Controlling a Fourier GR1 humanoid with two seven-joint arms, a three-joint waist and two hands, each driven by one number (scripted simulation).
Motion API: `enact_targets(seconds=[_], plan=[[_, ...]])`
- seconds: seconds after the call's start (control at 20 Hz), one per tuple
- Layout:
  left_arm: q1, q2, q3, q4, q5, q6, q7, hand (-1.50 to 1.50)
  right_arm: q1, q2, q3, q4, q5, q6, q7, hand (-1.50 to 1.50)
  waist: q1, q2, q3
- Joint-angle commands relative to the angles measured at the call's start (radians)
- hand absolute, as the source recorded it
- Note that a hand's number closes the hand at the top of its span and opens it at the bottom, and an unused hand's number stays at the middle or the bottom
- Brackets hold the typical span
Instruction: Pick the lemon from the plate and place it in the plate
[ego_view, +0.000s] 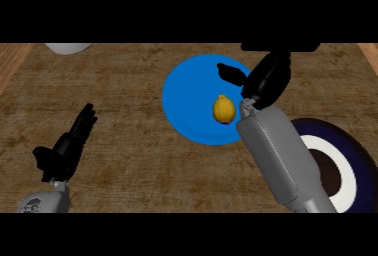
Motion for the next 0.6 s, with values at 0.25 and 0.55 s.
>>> enact_targets(seconds=[0.25,0.55], plan=[[0.042,0.057,0.055,-0.039,0.035,-0.033,0.008,0.0,0.365,-0.015,0.073,-0.392,-0.116,-0.221,-0.091,-1.5,-0.039,-0.009,0.0],[0.016,0.023,0.037,-0.052,0.023,-0.009,0.042,0.0,0.747,-0.157,0.25,-0.66,-0.274,-0.256,-0.259,-1.5,-0.038,-0.006,0.0]])
